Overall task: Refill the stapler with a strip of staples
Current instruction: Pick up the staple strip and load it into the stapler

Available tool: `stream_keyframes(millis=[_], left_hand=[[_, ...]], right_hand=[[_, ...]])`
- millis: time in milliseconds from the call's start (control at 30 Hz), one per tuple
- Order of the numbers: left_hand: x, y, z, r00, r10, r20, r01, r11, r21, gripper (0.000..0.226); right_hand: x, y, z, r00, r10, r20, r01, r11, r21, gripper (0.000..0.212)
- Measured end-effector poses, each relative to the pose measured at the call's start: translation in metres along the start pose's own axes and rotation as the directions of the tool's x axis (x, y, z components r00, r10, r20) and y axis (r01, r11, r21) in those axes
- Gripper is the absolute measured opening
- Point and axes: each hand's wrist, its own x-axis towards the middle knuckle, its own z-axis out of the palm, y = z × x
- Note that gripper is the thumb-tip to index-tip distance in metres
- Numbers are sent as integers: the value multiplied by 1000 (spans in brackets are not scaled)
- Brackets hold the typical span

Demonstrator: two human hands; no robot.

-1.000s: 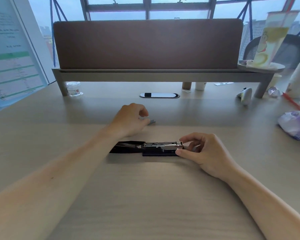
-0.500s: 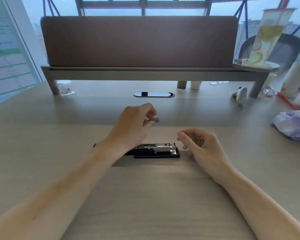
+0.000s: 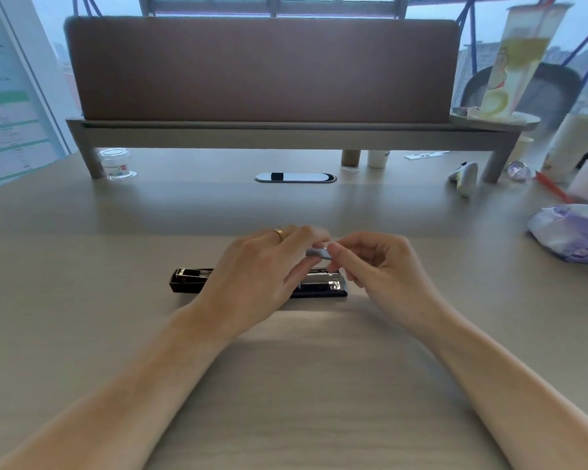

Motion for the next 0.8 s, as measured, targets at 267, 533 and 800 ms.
stream_keyframes(millis=[267, 533, 800], left_hand=[[1, 4, 1, 973, -227, -36, 217, 959, -180, 20], [4, 1, 1, 875, -441, 197, 474, 707, -524, 6], [0, -4, 1, 863, -460, 210, 505, 765, -399, 9]], right_hand=[[2, 3, -3, 999, -28, 28, 26, 998, 51, 4], [0, 7, -6, 992, -124, 14, 125, 991, -51, 8], [-2, 17, -11, 990, -134, 47, 142, 932, -334, 17]])
